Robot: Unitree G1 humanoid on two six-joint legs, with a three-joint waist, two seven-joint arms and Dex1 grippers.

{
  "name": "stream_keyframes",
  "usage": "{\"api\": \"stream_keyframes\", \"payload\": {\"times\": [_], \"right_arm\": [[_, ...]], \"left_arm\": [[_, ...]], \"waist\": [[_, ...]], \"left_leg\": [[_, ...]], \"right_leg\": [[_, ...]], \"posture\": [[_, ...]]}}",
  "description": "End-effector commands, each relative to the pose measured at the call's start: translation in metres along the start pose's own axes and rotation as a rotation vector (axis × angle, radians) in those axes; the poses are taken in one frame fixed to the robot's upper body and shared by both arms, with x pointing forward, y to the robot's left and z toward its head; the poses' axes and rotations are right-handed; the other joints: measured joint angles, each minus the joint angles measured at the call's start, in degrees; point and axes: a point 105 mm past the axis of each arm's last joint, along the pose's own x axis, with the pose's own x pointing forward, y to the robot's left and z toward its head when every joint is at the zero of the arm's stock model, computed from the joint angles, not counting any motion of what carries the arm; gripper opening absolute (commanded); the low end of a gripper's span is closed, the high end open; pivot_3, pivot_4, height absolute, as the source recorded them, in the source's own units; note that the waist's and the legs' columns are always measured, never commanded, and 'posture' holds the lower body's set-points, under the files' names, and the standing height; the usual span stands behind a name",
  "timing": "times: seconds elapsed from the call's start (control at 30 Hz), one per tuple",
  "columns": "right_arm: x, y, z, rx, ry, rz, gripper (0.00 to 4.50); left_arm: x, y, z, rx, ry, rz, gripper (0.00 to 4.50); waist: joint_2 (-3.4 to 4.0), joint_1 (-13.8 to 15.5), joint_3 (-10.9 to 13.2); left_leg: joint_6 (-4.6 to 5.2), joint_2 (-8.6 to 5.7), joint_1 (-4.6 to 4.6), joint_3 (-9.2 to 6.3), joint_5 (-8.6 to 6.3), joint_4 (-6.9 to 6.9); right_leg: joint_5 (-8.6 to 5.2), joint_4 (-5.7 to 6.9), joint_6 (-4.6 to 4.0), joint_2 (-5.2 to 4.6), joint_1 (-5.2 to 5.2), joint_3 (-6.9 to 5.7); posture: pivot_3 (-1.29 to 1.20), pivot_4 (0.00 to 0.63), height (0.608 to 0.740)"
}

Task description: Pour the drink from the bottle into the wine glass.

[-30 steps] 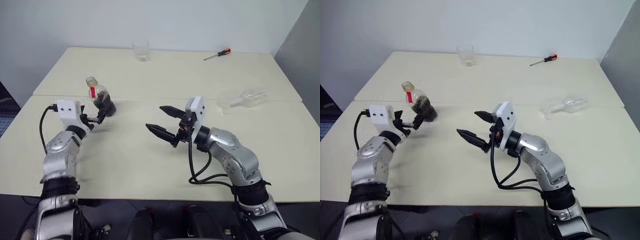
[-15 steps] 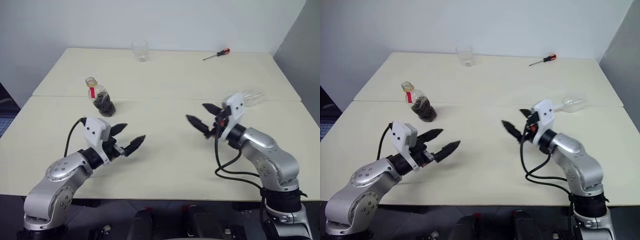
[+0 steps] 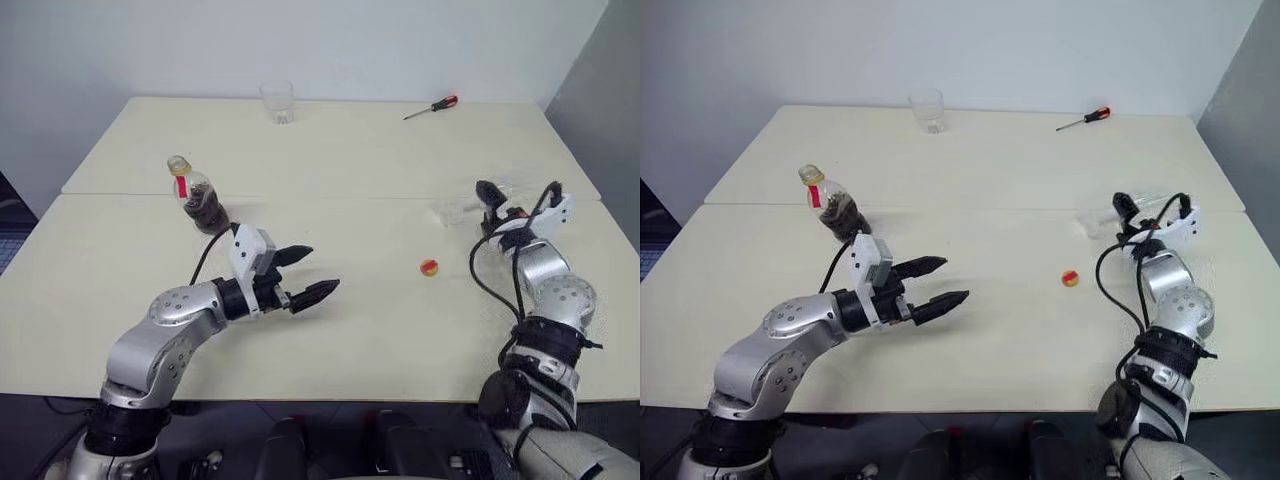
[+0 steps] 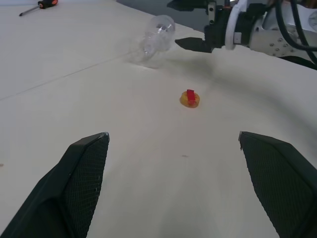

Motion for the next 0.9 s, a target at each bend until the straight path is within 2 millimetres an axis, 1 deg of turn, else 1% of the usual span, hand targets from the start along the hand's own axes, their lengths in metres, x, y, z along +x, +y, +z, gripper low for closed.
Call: {"api": "stream_keyframes", "payload": {"times": [0.03,0.17,0.27,0.37,0.47,0.63,0.83,0.9], "right_arm": [[0.007,0.003,0.016,0.078,-0.049,0.015,4.5],[0.018,0.0,0.011,0.097,-0.033,0.003,4.5],[0.027,-0.006,-0.002,0.095,0.006,-0.006,4.5],[0.033,-0.005,-0.014,0.092,0.046,0.005,4.5],[0.04,-0.006,-0.02,0.071,0.066,0.001,4.5],[0.047,-0.012,-0.016,0.043,0.036,-0.025,4.5],[0.049,-0.02,-0.01,0.023,-0.002,-0.062,4.5],[0.049,-0.023,-0.009,0.019,-0.012,-0.073,4.11]], "left_arm": [[0.002,-0.005,0.007,0.052,-0.018,-0.052,4.46],[0.003,-0.008,0.006,0.057,-0.009,-0.085,4.46],[0.008,-0.008,0.006,0.065,-0.009,-0.101,4.46],[0.011,-0.009,0.008,0.072,-0.013,-0.121,4.46],[0.012,-0.011,0.009,0.077,-0.01,-0.143,4.46],[0.013,-0.011,0.012,0.083,-0.009,-0.154,4.46],[0.013,-0.011,0.012,0.082,-0.007,-0.159,4.46],[0.013,-0.011,0.012,0.082,-0.005,-0.16,4.5]], "waist": [[0.02,0.0,0.0],[0.04,-0.1,0.0],[0.04,-0.1,0.0],[0.04,-0.2,0.0],[0.04,-0.2,0.0],[0.04,-0.3,0.0],[0.04,-0.3,0.0],[0.03,-0.2,0.0]], "left_leg": [[0.0,0.0,0.0,0.03,0.0,0.0],[0.03,0.01,0.0,0.06,-0.02,-0.01],[0.04,0.02,0.02,0.05,-0.02,-0.02],[0.04,0.02,0.02,0.06,-0.02,-0.01],[0.04,0.03,0.02,0.09,-0.02,-0.01],[0.05,0.03,0.03,0.07,-0.02,-0.01],[0.05,0.02,0.03,0.06,-0.02,0.01],[0.05,0.02,0.03,0.05,-0.02,0.03]], "right_leg": [[0.0,-0.01,0.0,0.0,0.0,0.03],[0.0,-0.02,0.0,0.0,0.0,0.05],[0.0,-0.01,0.0,0.02,0.0,0.03],[0.0,0.0,0.0,0.03,0.0,0.04],[0.0,-0.02,0.0,0.02,0.0,0.07],[0.0,-0.01,0.0,0.02,0.0,0.06],[0.0,-0.02,0.0,0.02,0.03,0.05],[0.0,-0.02,0.01,0.01,0.04,0.05]], "posture": [[0.0,0.15,0.74],[0.0,0.15,0.74],[0.0,0.15,0.74],[0.0,0.15,0.74],[0.0,0.15,0.74],[0.0,0.15,0.74],[0.0,0.15,0.74],[0.0,0.15,0.74]]}}
